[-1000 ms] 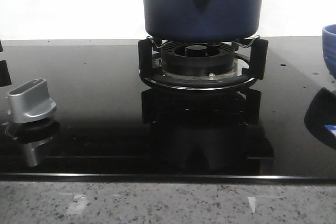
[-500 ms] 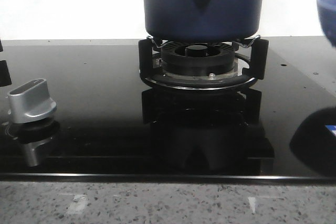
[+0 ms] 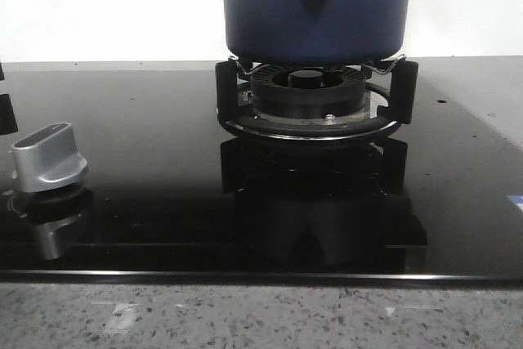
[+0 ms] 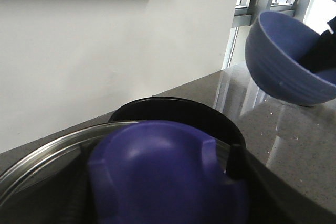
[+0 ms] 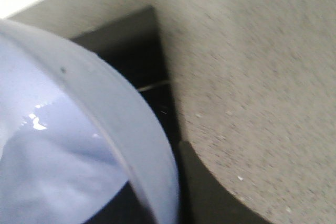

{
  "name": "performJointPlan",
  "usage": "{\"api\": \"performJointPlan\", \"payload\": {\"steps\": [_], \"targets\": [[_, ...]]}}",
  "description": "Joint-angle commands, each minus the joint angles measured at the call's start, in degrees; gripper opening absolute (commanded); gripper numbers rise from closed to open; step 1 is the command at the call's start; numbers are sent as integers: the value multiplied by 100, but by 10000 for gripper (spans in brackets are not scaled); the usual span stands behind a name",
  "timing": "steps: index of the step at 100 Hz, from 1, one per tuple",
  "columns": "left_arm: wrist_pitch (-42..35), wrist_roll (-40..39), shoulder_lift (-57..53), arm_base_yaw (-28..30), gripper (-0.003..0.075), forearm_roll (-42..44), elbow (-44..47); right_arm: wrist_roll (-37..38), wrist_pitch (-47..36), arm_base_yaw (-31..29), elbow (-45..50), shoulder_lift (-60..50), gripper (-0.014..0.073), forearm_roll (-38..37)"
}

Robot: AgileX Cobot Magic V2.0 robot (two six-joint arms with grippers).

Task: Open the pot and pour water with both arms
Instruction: 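Lift the blue bowl with the right gripper over the open pot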

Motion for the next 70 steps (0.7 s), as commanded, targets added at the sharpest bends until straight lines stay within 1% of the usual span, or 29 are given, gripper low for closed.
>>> {"api": "performJointPlan", "payload": {"steps": [1,33,42,56,70], "targets": [[129,11,-150,31,251,-541,-178,-63,-300,265,-581,-6,-60,193],[139,11,-150,31,251,-549,-178,38,-213,1279,-1763,982,-51,182],[139,11,-150,31,251,-549,-178,38,-332,1510,-2014,1232,-45,21],[139,11,-150,31,251,-549,-178,38,-685,1951,-2187,1486,-45,-660],[139,11,-150,31,251,-549,-178,255,-929,2443,-2187,1593,-45,-1925]]}}
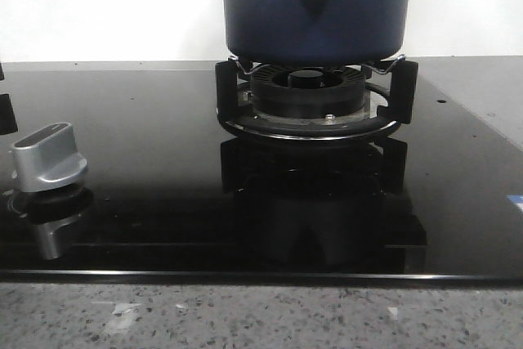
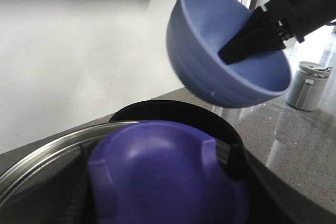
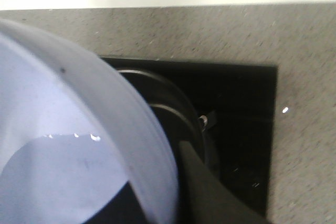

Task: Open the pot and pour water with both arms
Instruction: 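Lift the blue bowl with the right gripper over the open pot, then tilt the bowl with the right gripper to pour water into the pot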

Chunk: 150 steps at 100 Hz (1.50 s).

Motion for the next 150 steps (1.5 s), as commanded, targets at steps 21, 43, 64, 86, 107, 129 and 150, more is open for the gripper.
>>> {"api": "performJointPlan", "payload": {"steps": [21,43,64,86,107,129,150], "targets": [[90,11,-150,31,251,-476,-178,491,-902,868,-85,-87,-45,-2406],[90,11,-150,31,251,-476,-178,1048,-998,1449,163,-87,-45,-4311],[90,11,-150,31,251,-476,-178,1443,-946,1945,456,-87,-45,-6006],[90,11,-150,31,251,-476,-178,1584,-942,2356,569,-75,-46,-7455],[90,11,-150,31,251,-476,-178,1591,-978,2398,569,-65,-46,-8145],[90,11,-150,31,251,-476,-178,1643,-1073,2398,569,-65,-46,-8641],[79,11,-150,31,251,-476,-178,1741,-1196,2614,569,-65,-46,-9429]]}}
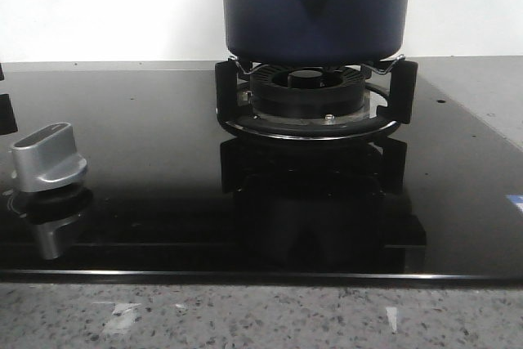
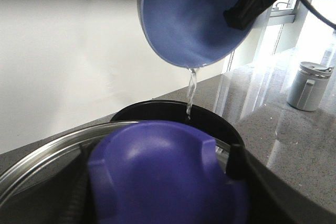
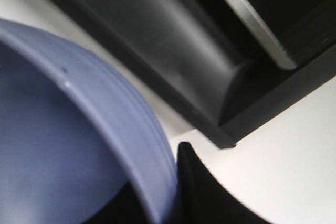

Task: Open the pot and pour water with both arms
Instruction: 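Tilt the bowl with the right gripper to pour water into the pot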

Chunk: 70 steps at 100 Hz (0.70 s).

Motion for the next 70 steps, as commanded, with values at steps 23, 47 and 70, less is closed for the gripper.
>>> {"api": "performJointPlan", "payload": {"steps": [23,47,70], "targets": [[82,14,-150,31,251,-471,-178,66,-301,475,-149,-215,-46,-1608],[86,24,-150,31,251,-471,-178,165,354,475,-149,-266,-46,-1015],[86,24,-150,31,251,-471,-178,626,1075,-198,-149,-687,-48,1632]]}}
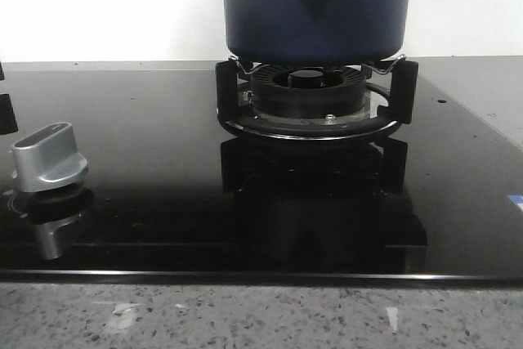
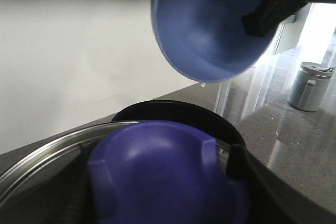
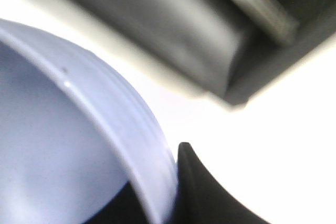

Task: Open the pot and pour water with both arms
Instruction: 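Tilt the bowl with the right gripper to pour water into the pot, then lower the blue bowl back onto the counter beside the stove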

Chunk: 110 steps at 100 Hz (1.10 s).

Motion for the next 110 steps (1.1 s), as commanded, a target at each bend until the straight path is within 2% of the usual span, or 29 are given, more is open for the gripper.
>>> {"api": "performJointPlan", "payload": {"steps": [1,15,31,42,49,65,75,103,110], "targets": [[95,24,-150,31,251,-471,-178,245,125,-448,-149,-546,-48,791],[133,24,-150,31,251,-471,-178,182,-31,-1754,-149,-1077,-50,2755],[133,24,-150,31,251,-471,-178,-990,139,-3805,-44,-1441,-74,4880],[110,24,-140,31,251,-572,-178,-1068,35,-4718,575,-1618,-74,5963],[110,24,-140,31,251,-693,-178,-1068,-211,-4968,1224,-1766,-74,6599],[149,24,-140,31,251,-755,-178,-1068,-465,-5033,2703,-1894,-74,6774],[204,24,-140,31,251,-755,-178,-1068,-619,-5057,3311,-1894,-74,6816],[219,37,-128,31,251,-755,-178,-1068,-765,-5057,3775,-1871,-73,6776],[219,40,-114,31,251,-755,-178,-1068,-756,-5057,3786,-1862,-48,6776]]}}
